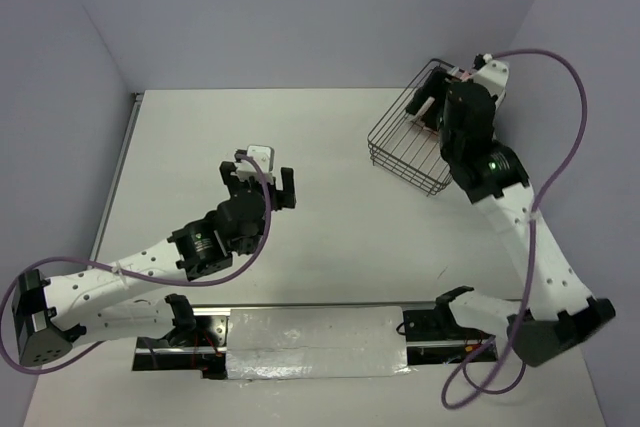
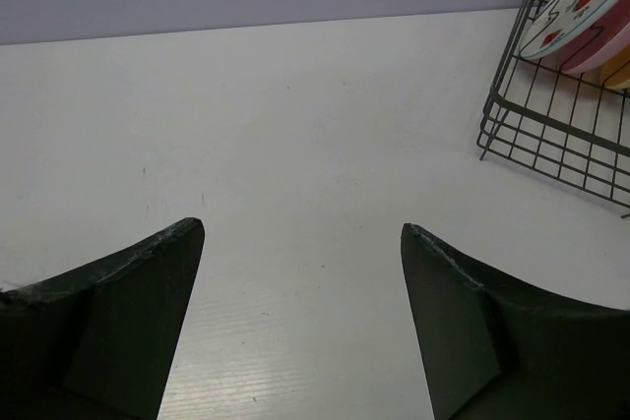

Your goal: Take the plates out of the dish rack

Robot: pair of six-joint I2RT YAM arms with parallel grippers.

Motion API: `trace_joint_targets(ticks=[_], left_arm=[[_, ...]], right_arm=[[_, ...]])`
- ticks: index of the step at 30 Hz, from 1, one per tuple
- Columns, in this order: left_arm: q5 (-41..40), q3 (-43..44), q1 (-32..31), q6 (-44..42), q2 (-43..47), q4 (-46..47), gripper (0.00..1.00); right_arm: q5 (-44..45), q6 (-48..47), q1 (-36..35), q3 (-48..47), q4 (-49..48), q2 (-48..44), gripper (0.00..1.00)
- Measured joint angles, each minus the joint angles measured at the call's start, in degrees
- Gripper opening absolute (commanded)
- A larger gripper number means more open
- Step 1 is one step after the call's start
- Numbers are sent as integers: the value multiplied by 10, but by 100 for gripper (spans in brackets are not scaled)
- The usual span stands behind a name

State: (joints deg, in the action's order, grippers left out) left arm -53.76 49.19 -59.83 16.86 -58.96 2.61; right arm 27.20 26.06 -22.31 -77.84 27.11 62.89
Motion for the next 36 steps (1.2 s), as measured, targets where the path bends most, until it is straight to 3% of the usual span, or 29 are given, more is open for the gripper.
trace_joint_targets(ticks=[7, 13, 17, 36], left_arm=[[-26, -43, 0, 7, 48, 26, 97], [-30, -54, 0, 30, 52, 38, 97], [-31, -55, 0, 38, 44, 36, 97], [-35, -55, 0, 47, 34, 33, 97]], right_arm=[[71, 20, 150, -83, 60, 172, 75], [93, 49, 207, -106, 96, 263, 65], [83, 63, 240, -107, 84, 273, 60], [119, 61, 270, -202, 64, 438, 58]])
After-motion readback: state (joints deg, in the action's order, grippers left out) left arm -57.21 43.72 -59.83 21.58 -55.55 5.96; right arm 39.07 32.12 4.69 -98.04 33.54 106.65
